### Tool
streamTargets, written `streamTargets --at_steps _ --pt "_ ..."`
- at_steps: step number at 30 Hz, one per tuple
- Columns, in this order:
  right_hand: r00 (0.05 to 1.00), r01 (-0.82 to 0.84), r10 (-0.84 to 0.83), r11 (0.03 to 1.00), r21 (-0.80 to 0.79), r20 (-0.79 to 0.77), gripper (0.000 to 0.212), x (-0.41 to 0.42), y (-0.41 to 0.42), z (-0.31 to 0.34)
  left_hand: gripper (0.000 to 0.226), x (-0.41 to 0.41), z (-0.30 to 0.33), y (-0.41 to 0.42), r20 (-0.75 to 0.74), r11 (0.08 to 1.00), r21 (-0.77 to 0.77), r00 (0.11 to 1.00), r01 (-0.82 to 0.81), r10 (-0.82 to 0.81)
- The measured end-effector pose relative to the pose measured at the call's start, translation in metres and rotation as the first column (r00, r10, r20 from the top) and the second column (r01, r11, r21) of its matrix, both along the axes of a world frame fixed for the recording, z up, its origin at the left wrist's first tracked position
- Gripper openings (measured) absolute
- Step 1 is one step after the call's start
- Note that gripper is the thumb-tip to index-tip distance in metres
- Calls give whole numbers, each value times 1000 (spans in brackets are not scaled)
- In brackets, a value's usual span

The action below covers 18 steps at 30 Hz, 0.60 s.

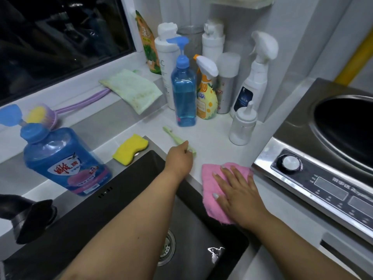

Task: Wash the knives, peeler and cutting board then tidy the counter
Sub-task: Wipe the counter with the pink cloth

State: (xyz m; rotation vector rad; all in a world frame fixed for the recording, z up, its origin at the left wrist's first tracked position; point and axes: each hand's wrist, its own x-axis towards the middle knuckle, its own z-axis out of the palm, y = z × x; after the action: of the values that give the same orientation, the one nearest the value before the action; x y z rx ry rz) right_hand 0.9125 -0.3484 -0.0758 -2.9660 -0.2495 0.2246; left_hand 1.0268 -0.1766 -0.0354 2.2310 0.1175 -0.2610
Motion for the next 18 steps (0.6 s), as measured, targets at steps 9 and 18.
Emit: streamTargets --at_steps 9,18 --pt "991 102 -110 991 91 81 57 39 20 28 41 4 -12 5 57 991 133 998 -15 8" --pt "992 55 -91 941 333 93 7 55 16 60 27 -45 13 13 16 936 -327 991 133 -135"
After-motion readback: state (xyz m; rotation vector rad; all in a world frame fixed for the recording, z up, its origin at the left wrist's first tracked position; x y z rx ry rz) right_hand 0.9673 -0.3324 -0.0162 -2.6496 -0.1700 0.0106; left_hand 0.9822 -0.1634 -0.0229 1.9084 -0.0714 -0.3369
